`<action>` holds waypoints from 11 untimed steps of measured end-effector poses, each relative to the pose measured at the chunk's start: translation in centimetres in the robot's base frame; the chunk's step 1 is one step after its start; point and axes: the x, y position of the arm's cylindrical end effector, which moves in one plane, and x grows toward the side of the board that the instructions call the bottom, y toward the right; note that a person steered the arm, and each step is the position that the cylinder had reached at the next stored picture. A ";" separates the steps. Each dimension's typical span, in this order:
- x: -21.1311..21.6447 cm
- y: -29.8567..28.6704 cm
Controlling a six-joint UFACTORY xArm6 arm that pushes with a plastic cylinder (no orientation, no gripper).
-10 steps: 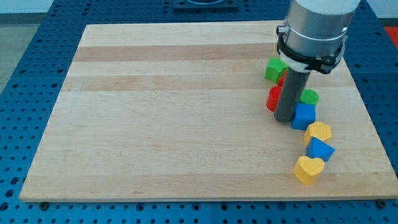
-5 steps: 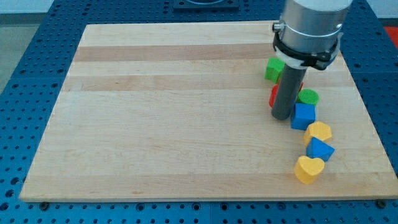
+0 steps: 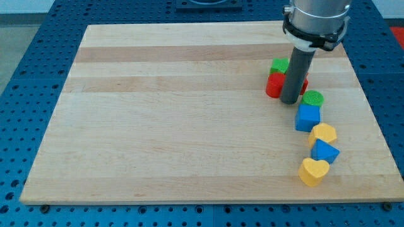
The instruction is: Move the red circle above the green star
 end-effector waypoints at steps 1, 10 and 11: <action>-0.9 0.0; -4.5 -5.4; -5.1 -5.4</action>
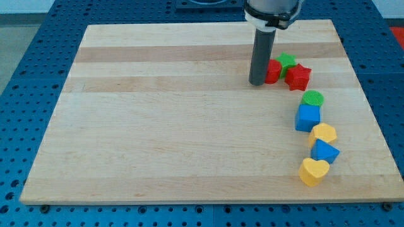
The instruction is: Move the red circle above the green star
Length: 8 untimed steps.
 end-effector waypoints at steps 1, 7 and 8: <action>-1.4 0.3; -2.8 -1.2; -2.8 2.1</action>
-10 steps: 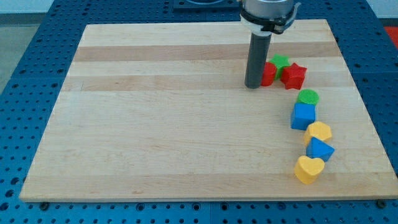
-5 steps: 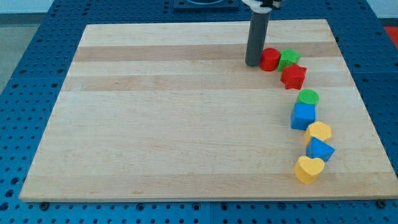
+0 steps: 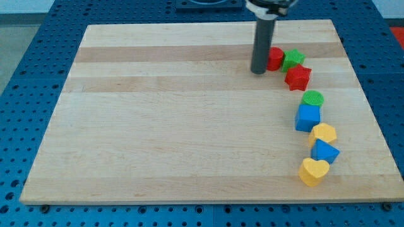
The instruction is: Move the red circle above the green star
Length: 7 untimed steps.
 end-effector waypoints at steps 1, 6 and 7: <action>-0.7 1.0; -6.4 2.4; -6.4 1.6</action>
